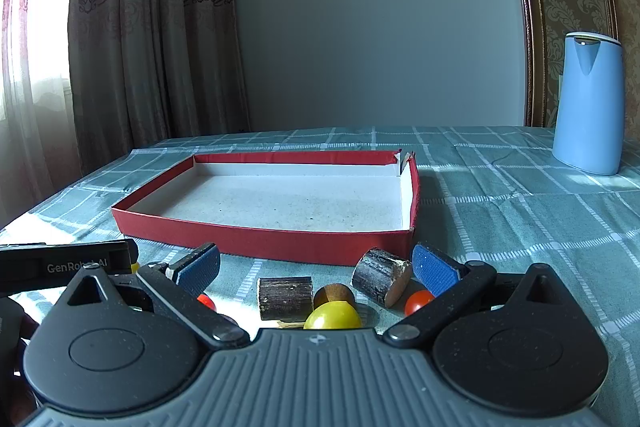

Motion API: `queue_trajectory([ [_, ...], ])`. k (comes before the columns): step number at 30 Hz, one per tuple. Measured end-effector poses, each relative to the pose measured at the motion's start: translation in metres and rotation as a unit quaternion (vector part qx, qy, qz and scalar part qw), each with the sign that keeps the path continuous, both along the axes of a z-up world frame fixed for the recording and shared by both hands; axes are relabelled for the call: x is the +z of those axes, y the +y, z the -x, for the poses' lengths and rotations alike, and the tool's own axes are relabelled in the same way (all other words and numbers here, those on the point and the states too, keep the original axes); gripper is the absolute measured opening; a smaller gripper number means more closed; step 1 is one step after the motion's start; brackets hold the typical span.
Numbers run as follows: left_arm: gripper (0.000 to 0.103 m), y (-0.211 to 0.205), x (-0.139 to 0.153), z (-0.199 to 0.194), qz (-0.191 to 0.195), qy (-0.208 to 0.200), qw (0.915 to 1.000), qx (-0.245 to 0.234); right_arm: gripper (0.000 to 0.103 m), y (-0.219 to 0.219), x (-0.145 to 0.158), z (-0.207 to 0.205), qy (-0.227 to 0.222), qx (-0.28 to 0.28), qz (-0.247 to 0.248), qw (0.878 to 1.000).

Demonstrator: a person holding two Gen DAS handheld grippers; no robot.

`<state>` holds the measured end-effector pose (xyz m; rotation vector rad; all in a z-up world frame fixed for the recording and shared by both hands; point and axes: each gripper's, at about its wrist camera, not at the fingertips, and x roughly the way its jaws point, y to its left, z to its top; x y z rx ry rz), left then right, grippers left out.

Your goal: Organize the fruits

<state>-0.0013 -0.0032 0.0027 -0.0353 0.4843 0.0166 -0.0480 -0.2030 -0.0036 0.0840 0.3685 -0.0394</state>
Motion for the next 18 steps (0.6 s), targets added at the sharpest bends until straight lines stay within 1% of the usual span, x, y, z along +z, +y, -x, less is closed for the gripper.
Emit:
queue_trajectory([
  [18, 0.103, 0.0005, -0.0007, 0.0016, 0.001, -0.001, 1.0, 0.0, 0.103, 0.0011, 0.0007, 0.0018, -0.004, 0.004, -0.002, 1.0],
])
